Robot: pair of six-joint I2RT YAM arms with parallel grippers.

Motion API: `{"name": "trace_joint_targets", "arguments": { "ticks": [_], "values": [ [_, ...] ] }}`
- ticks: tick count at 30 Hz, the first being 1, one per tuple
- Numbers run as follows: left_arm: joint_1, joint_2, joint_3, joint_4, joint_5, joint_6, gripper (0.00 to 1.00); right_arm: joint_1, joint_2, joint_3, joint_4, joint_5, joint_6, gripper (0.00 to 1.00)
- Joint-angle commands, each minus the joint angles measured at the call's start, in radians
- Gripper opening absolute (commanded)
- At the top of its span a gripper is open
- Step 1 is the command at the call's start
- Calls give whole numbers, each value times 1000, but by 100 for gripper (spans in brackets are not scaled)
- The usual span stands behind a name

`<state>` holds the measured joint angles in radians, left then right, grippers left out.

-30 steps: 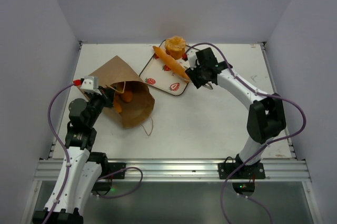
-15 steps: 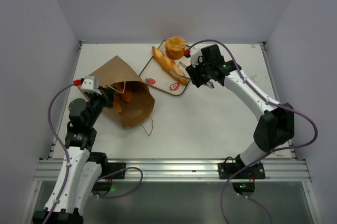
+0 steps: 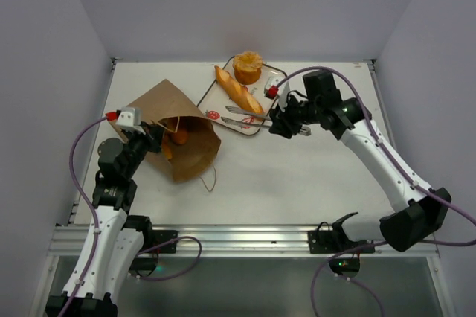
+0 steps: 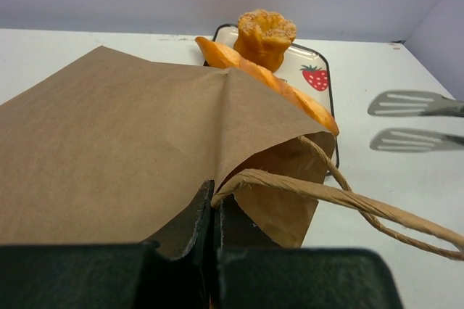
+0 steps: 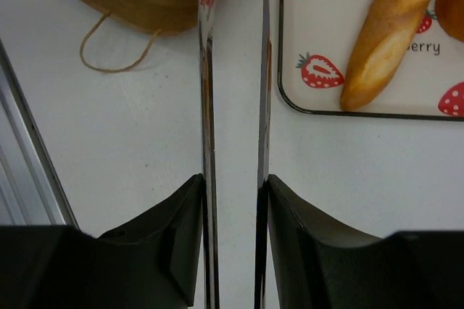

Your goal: Take the fake bread out of the paper bag

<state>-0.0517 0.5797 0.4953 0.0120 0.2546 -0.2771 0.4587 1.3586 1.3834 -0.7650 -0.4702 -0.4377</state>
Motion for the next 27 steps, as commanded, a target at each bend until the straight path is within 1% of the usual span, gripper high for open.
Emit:
{"name": "trace_joint_targets", "arguments": {
  "ticks": [1, 3, 4, 6, 7, 9, 10, 11, 12, 13, 15, 16, 17, 20, 23, 27],
  "values": [
    [6, 9, 20, 37, 37, -19, 0, 63, -76, -55, -98, -108, -166, 41],
    [7, 23, 37, 34, 58, -31, 0, 159, -105, -92, -100, -43, -203, 41],
    [6, 26, 46, 23, 61, -42, 0, 226, -110, -101, -94, -18, -206, 41],
    [6, 40, 72, 8, 72, -48, 0, 285, -105, -103, -80, 46, -203, 41],
    [7, 43, 81, -7, 74, -50, 0, 338, -86, -93, -76, 70, -203, 41],
    [6, 48, 100, -10, 75, -50, 0, 382, -55, -61, -68, 116, -205, 41],
    [7, 48, 106, -59, 74, -42, 0, 421, -20, -49, -59, 158, -205, 41],
    [7, 45, 112, -69, 66, -37, 0, 440, 0, -38, -47, 192, -200, 41],
    [6, 40, 114, -78, 61, -34, 0, 464, 20, -21, -28, 235, -190, 41],
    [7, 37, 117, -95, 58, -28, 0, 509, 42, -14, 8, 342, -185, 41],
    [7, 22, 115, -107, 52, -25, 0, 550, 108, -3, 53, 442, -177, 41],
    [7, 19, 114, -116, 51, -28, 0, 589, 129, -1, 108, 493, -176, 41],
    [7, 11, 112, -121, 51, -28, 0, 604, 173, 2, 133, 604, -176, 42],
    [7, 2, 111, -136, 52, -36, 0, 655, 250, 17, 223, 769, -185, 42],
    [7, 3, 112, -139, 61, -48, 0, 689, 306, 26, 295, 873, -211, 42],
    [7, 11, 114, -133, 77, -68, 0, 715, 349, 10, 403, 970, -263, 44]
  ]
}}
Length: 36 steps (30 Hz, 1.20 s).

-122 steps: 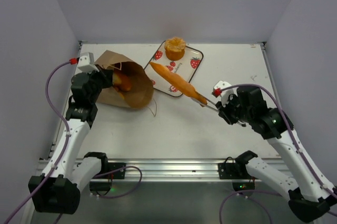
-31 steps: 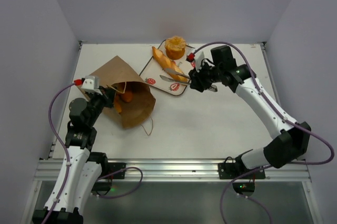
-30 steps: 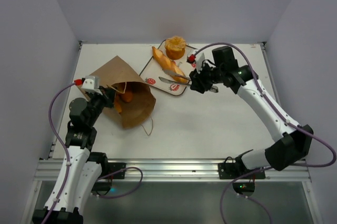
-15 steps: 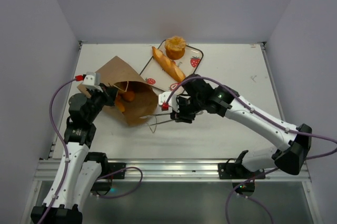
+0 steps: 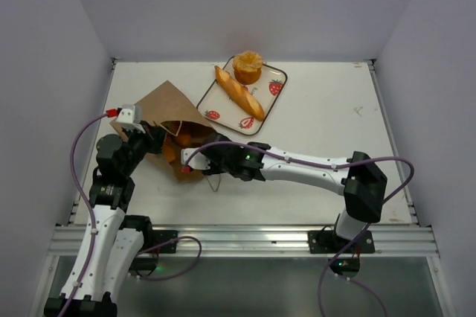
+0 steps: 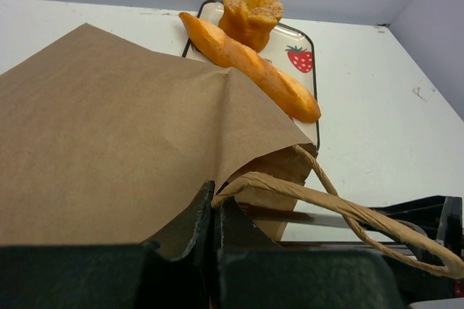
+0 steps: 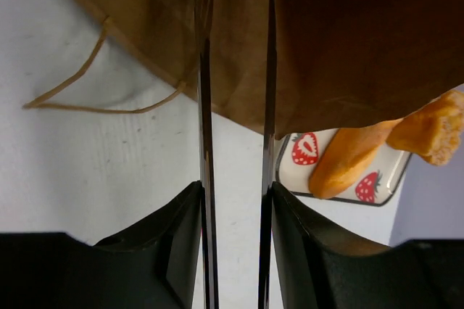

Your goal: Take the fake bread out of the paper bag

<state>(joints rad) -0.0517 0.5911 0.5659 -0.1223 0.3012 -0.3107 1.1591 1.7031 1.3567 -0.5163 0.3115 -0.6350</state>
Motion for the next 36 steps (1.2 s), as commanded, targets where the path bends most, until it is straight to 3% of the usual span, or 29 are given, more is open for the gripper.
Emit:
{"name": "trace_joint_targets", "arguments": {
  "ticks": [1, 10, 28, 36],
  "values": [
    [6, 1, 43, 4, 38, -37, 0, 20, 12, 32, 173, 204, -72, 45],
    [7, 9, 52, 16, 65, -68, 0, 50, 92, 44, 240, 281, -117, 47],
    [6, 21, 75, 9, 62, -62, 0, 57, 32, 65, 110, 187, -38, 47],
    [6, 18, 84, 4, 66, -62, 0, 59, 76, 78, 99, 183, -26, 47]
  ]
}}
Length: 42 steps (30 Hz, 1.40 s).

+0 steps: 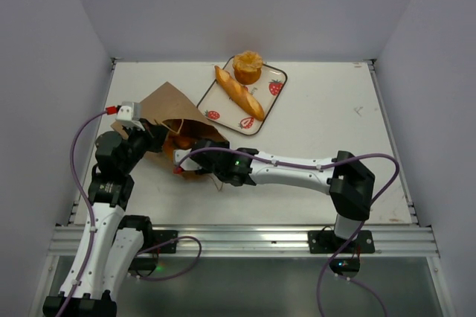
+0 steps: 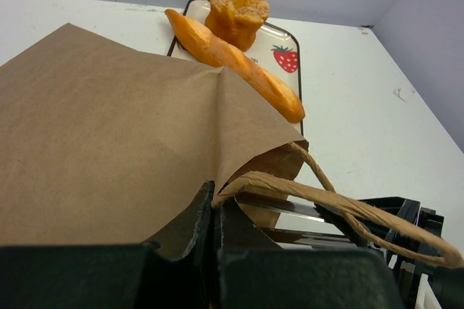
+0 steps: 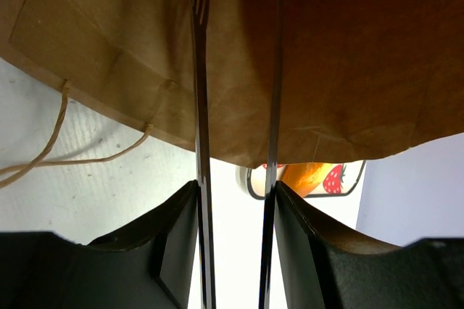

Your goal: Take the fake bread out of the paper bag

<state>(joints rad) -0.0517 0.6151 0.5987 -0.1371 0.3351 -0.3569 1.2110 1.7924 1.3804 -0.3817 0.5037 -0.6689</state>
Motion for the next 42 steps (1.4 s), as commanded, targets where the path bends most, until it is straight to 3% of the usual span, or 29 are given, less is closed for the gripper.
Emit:
{"name": "trace_joint_targets", "arguments": {
  "ticks": [1, 10, 33, 37, 42],
  "values": [
    [7, -8, 55, 16, 28, -13, 0, 7, -25, 57, -43, -28, 12, 47],
    [6, -2, 33, 24, 31, -10, 0, 10, -84, 45, -65, -51, 34, 47],
    [7, -26, 58, 19, 94, -74, 0, 10, 157, 92, 102, 159, -49, 44],
    [7, -34, 58, 18, 96, -76, 0, 10, 150, 83, 128, 177, -55, 33],
    [6, -28, 52, 16, 85, -65, 0, 10, 93, 39, 135, 154, -58, 9]
  ]
}}
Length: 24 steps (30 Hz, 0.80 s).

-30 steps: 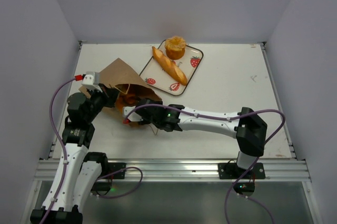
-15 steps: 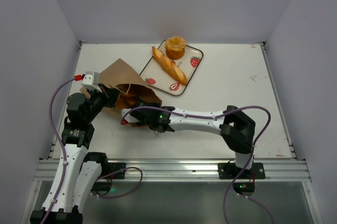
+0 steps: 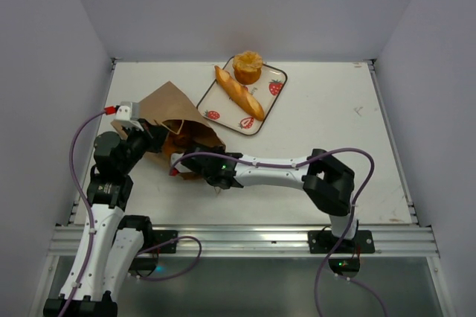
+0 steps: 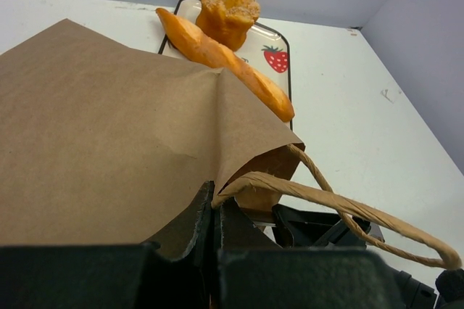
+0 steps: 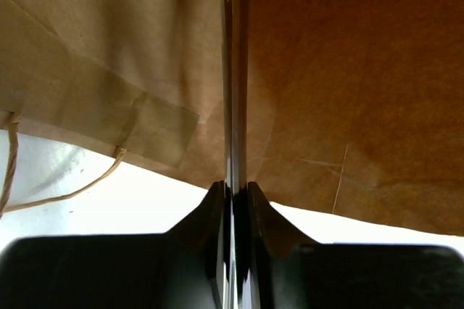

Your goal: Take the fake bread out of the paper bag

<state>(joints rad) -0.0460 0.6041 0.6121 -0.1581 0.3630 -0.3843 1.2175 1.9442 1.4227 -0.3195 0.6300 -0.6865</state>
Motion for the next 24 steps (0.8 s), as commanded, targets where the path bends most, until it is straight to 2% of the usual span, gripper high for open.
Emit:
{"name": "trace_joint_targets", "arguments": {
  "ticks": [1, 3, 15, 24],
  "values": [
    [1, -12, 32, 37, 48, -31, 0, 4, -88, -13, 73, 14, -41, 5],
    [1, -7, 25, 40, 37, -24, 0, 4, -125, -45, 71, -5, -39, 0],
    [1, 57, 3, 80, -13, 19, 0, -35, -448, -194, -52, -237, -16, 0],
    [1, 100, 32, 91, -58, 41, 0, -101, -709, -266, -320, -579, -93, 0]
  ]
}}
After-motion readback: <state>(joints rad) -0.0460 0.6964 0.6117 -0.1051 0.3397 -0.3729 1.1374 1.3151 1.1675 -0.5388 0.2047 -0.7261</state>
